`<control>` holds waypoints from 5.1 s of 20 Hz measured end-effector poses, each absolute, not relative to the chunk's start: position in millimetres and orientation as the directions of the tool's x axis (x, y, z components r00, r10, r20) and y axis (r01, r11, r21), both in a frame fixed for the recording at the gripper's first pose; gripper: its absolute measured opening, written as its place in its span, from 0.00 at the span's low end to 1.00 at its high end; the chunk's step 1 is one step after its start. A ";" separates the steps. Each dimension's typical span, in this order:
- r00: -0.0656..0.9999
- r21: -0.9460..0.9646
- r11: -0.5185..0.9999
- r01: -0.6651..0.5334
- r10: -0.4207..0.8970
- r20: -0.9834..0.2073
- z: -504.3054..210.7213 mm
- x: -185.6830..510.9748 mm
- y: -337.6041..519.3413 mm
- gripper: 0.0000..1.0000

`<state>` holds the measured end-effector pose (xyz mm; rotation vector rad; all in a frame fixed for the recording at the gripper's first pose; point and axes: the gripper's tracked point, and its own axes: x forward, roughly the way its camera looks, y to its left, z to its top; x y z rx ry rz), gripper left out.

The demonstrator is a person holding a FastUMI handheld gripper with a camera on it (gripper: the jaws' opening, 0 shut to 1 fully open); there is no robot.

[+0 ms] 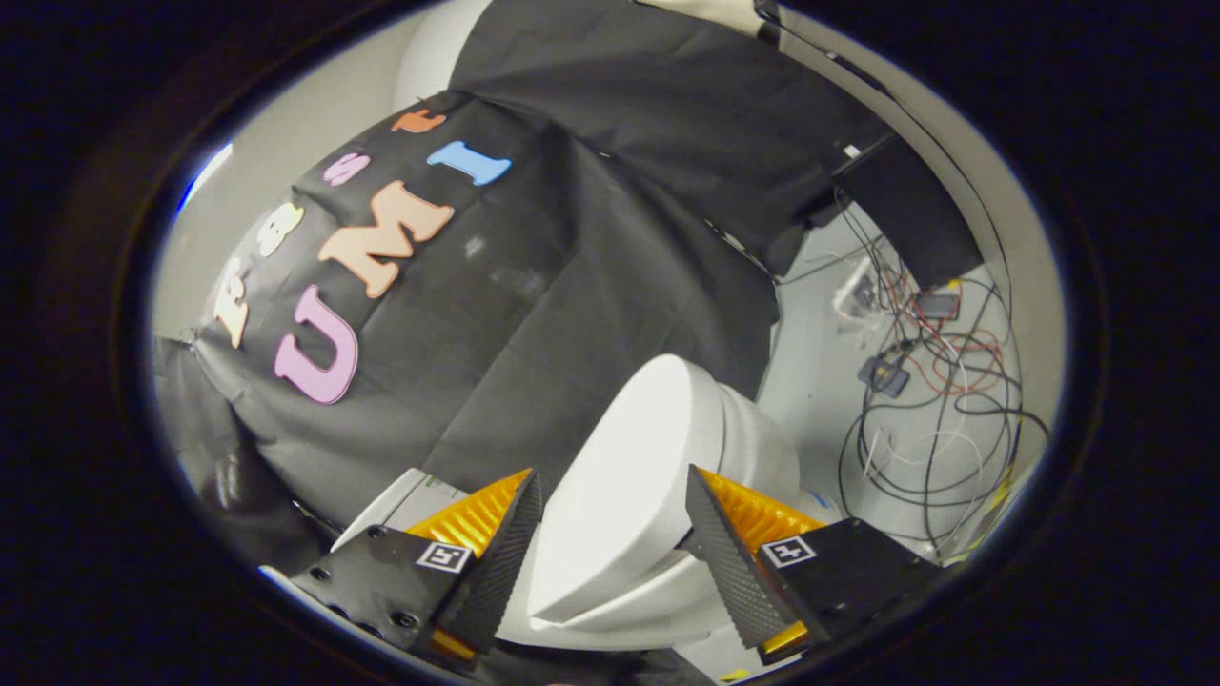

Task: Open the toilet lid.

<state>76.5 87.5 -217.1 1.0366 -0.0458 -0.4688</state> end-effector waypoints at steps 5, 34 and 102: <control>0.878 0.875 0.272 0.401 -0.388 -0.281 -265.7 77.7 91.8 0.94; 0.875 0.810 0.367 0.458 -0.344 -0.340 -242.6 109.3 97.7 0.04; 0.996 0.053 0.998 0.046 -0.050 0.076 55.0 191.9 139.8 0.33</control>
